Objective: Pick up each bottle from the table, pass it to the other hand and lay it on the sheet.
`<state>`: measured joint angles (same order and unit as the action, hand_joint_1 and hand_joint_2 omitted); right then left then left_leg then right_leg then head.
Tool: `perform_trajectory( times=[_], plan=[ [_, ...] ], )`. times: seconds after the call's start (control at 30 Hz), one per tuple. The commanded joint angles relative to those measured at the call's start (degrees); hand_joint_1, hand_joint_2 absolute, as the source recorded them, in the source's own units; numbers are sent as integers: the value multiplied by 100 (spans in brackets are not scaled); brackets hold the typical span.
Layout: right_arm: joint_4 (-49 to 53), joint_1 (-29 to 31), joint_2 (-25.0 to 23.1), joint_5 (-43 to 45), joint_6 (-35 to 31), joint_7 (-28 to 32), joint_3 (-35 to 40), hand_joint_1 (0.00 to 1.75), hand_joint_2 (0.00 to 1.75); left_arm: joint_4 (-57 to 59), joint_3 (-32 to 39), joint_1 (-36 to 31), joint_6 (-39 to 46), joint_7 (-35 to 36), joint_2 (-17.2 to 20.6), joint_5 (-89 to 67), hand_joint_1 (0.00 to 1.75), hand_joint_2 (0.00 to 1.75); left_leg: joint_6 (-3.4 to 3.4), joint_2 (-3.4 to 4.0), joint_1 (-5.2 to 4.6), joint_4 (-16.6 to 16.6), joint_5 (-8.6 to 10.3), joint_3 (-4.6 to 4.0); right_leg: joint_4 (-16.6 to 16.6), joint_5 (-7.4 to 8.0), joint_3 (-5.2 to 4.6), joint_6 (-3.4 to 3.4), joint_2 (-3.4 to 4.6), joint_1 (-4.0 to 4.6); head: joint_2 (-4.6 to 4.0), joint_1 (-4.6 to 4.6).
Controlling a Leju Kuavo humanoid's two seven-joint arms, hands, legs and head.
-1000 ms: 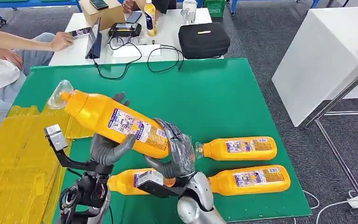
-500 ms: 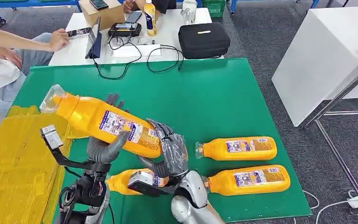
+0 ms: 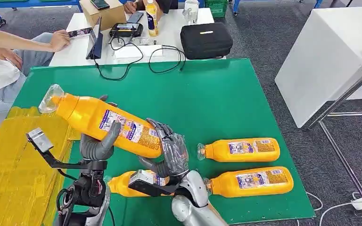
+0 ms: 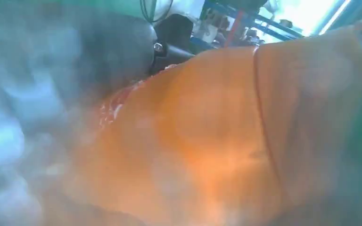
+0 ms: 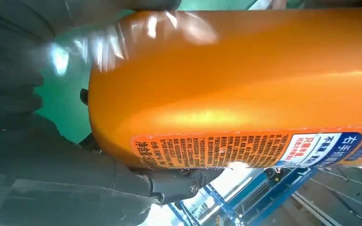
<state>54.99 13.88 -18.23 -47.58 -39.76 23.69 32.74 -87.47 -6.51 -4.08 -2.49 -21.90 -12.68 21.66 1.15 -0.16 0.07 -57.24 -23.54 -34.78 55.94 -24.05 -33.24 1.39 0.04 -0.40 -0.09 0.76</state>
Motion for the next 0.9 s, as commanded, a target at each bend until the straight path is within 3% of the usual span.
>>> perform_trajectory(
  times=[0.03, 0.17, 0.2, 0.23, 0.27, 0.3, 0.43, 0.5, 0.63, 0.73, 0.9],
  plan=[
    [202, -46, 284, 99, 125, 17, -109, 175, 175, -25, 185, -354, 115, -70, -8, -89, 175, 175, -3, -13, 6, -1, -2, 6, -5, -4, 13, -1, -14, 6, 0, 0],
    [320, -96, 278, 154, 123, 21, -155, 175, 175, -21, 191, -357, 127, -75, -9, -101, 175, 175, -4, -16, 8, -1, -5, 12, -7, -7, 21, -1, -17, 8, 0, 0],
    [469, -138, 284, 294, 184, 84, -202, 148, 175, -28, 199, -364, 160, -93, 0, -142, 175, 175, -4, -13, 7, 0, -4, 11, -7, -5, 18, -1, -15, 7, 0, 0],
    [656, -186, 300, 417, 249, 127, -254, 10, 175, -28, 199, -380, 224, -123, 25, -246, 175, 175, -2, -12, 4, 0, -1, 6, -4, -4, 11, 0, -13, 3, -2, 0],
    [879, -237, 328, 548, 332, 166, -290, 0, 175, -25, 208, -409, 304, -161, 47, -364, 175, 175, -5, -19, 10, -4, -6, 11, -5, -8, 21, -1, -21, 10, 0, 0],
    [1358, -352, 371, 978, 731, 236, -337, 0, 175, -46, 233, -498, 704, -378, 83, -886, 175, 175, -4, -20, 8, -4, -4, 6, -3, -8, 16, -1, -22, 8, -2, 0],
    [1581, -394, 409, 949, 868, 120, -339, 0, 175, -75, 271, -545, 723, -339, 104, -892, 175, 175, -4, -10, 4, -2, -5, 6, -1, -5, 13, -1, -11, 4, 0, 0],
    [1848, -481, 401, 1228, 1042, 228, -376, 0, 175, -75, 318, -610, 1128, -531, 134, -1381, 175, 175, -5, -11, 9, -4, -7, 8, -4, -6, 17, -2, -11, 9, 0, 0],
    [3226, -759, 583, 2374, 2044, 134, -628, 0, 175, -126, 841, -920, 2224, -891, 318, -2566, 175, 175, -4, -14, 5, -7, -1, -8, 4, -3, -2, -2, -14, 5, 0, 0],
    [3473, -784, 672, 2713, 2433, -331, -995, 0, 175, -292, 1282, -880, 2488, -989, 433, -2970, 175, 175, -7, -5, 10, -9, -10, 6, 3, -8, 13, -3, -6, 10, 0, 0],
    [3443, -791, 757, 3022, 2698, -346, -1265, 0, 175, -311, 1515, -857, 2652, -1115, 494, -3265, 175, 175, -5, -4, 10, -2, -8, 14, -6, -5, 21, -1, -5, 11, 0, 0]
  ],
)
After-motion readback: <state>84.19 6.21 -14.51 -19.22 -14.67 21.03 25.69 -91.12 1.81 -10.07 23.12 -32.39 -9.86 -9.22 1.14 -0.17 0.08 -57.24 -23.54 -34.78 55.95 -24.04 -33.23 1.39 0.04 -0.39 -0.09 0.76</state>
